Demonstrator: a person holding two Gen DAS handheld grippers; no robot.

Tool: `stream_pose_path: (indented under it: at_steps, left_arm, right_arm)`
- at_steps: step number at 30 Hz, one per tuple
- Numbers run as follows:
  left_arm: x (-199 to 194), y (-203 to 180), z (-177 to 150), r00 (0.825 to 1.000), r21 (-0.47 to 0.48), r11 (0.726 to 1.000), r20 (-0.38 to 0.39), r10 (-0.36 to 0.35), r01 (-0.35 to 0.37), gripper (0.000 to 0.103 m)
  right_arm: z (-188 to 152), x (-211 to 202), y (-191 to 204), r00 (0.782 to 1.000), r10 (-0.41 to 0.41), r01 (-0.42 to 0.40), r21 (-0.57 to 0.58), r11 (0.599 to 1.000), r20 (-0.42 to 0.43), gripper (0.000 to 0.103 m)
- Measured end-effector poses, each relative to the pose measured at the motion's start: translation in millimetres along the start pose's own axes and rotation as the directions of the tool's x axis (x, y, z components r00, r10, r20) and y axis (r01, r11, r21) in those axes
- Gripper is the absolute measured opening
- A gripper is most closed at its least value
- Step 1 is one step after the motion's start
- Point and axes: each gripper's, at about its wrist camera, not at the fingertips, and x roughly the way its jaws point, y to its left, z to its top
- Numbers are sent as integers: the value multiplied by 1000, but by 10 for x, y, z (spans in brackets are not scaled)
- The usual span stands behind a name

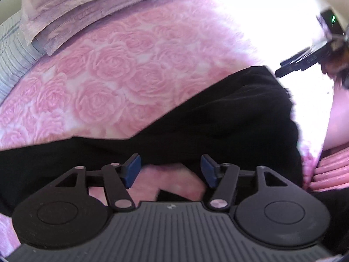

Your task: Fold clothes

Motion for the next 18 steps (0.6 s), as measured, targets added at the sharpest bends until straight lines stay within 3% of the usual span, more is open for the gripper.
stream_pose_path:
  at_steps: [5, 8, 10, 12, 13, 18]
  left_arm:
    - [291, 266, 250, 996, 41, 996, -35, 76, -75, 63]
    - [479, 398, 268, 994, 120, 989, -57, 90, -82, 64]
    - [615, 477, 243, 991, 201, 976, -83, 104, -85, 64]
    - [724, 564, 197, 986, 280, 956, -111, 123, -88, 64]
    - [766, 608, 176, 983, 314, 945, -122, 134, -90, 64]
    - [812, 804, 219, 987, 392, 918, -119, 112, -57, 64]
  right_arm:
    - [396, 589, -70, 986, 78, -123, -319, 940, -149, 82]
    - [453, 1006, -88, 948, 114, -229, -386, 893, -298, 82]
    - [446, 1133, -78, 925, 116, -262, -386, 884, -362, 81]
    - [439, 1177, -73, 913, 103, -267, -385, 884, -395, 45]
    - [438, 1135, -79, 918, 87, -247, -386, 889, -388, 15]
    - [509, 601, 33, 958, 34, -158, -427, 890, -285, 5]
